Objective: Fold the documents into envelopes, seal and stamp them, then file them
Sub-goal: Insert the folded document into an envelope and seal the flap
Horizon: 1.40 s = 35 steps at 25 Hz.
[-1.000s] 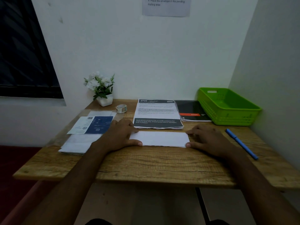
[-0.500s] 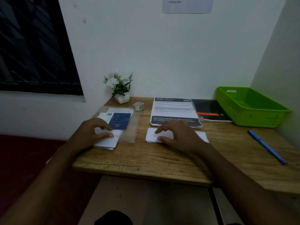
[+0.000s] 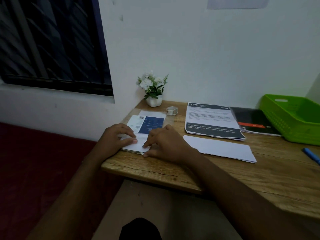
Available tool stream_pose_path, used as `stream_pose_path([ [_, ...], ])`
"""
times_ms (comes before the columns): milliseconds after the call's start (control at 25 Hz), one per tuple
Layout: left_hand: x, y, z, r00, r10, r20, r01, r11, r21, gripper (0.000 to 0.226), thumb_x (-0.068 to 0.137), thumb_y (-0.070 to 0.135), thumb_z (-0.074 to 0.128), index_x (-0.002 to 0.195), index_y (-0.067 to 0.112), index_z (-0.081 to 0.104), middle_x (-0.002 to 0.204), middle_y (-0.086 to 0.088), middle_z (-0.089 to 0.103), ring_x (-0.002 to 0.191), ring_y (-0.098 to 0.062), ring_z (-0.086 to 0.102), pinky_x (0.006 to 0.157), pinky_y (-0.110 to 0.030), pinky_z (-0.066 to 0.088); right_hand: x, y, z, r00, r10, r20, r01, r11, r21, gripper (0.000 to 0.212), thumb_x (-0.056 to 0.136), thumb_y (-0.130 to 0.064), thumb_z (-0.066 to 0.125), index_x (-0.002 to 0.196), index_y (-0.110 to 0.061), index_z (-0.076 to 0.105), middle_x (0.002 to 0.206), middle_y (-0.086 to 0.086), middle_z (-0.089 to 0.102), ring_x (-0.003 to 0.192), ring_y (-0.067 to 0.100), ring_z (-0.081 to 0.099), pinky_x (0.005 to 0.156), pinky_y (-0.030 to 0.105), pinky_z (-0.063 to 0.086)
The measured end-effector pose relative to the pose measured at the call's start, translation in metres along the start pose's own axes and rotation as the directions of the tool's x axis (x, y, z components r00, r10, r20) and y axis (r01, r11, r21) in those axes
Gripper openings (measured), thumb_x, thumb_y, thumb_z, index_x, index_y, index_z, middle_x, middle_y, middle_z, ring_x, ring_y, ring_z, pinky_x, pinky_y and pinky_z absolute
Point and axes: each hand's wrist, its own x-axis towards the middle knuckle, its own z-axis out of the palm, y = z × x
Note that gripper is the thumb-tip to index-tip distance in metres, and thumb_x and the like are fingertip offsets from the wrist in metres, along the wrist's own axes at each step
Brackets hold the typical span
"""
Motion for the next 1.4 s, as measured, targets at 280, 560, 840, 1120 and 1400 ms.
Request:
stream_pose_path([
  [280,0.001,-0.003,-0.001,0.997,-0.026,-0.067,0.026,1.000,-0.005,0.015,0.067,0.023,0.082,0.079,0.021,0.075,0.091,0.009,0.067,0.088,-0.004,0.061,0.080,-0.024,0.049,0.004,0.003,-0.002,0.997,-0.075,0.015,0.075,0.996,-0.043,0.027,0.090,-0.046,0.056,0.108,-0.032,0.070,0.107,-0.011,0.067,0.101,0.006,0.055,0.086,0.033,0.029],
  [560,0.000,0.003,0.000,0.990,-0.063,-0.123,0.048,0.992,-0.118,0.032,0.087,0.044,0.059,0.084,0.015,0.073,0.095,0.002,0.068,0.091,-0.002,0.058,0.080,-0.030,0.048,-0.005,0.002,-0.009,0.971,0.004,-0.238,-0.001,1.000,0.014,0.020,0.094,-0.035,0.055,0.102,-0.025,0.070,0.096,-0.008,0.072,0.073,0.002,0.053,0.071,0.025,0.039],
  [840,-0.007,0.002,0.000,0.988,0.078,-0.135,-0.088,0.994,-0.067,0.057,0.081,0.070,0.046,0.109,0.024,0.064,0.113,0.010,0.063,0.110,-0.013,0.055,0.092,-0.046,0.047,-0.040,0.002,-0.012,0.867,0.300,-0.398,-0.046,0.844,0.535,0.011,0.093,-0.025,0.058,0.100,-0.021,0.066,0.086,-0.006,0.070,0.074,0.006,0.067,0.067,0.023,0.055],
  [1120,0.004,0.057,0.024,0.938,0.193,-0.289,-0.274,0.923,-0.271,0.018,0.076,0.034,0.067,0.083,0.018,0.070,0.092,0.010,0.070,0.089,-0.010,0.064,0.081,-0.024,0.051,-0.098,0.007,-0.054,0.756,0.550,-0.355,0.060,0.482,0.874,0.011,0.093,-0.012,0.055,0.095,-0.008,0.065,0.077,0.009,0.074,0.069,0.025,0.073,0.056,0.029,0.058],
  [1400,0.055,0.142,0.048,0.912,0.329,-0.247,-0.391,0.878,-0.276,0.008,0.079,0.014,0.073,0.087,0.016,0.071,0.077,0.017,0.069,0.074,-0.001,0.064,0.068,-0.012,0.048,-0.144,0.047,-0.093,0.651,0.612,-0.449,0.017,0.580,0.815,0.032,0.076,-0.025,0.068,0.107,-0.018,0.063,0.089,0.001,0.075,0.074,0.018,0.072,0.057,0.024,0.055],
])
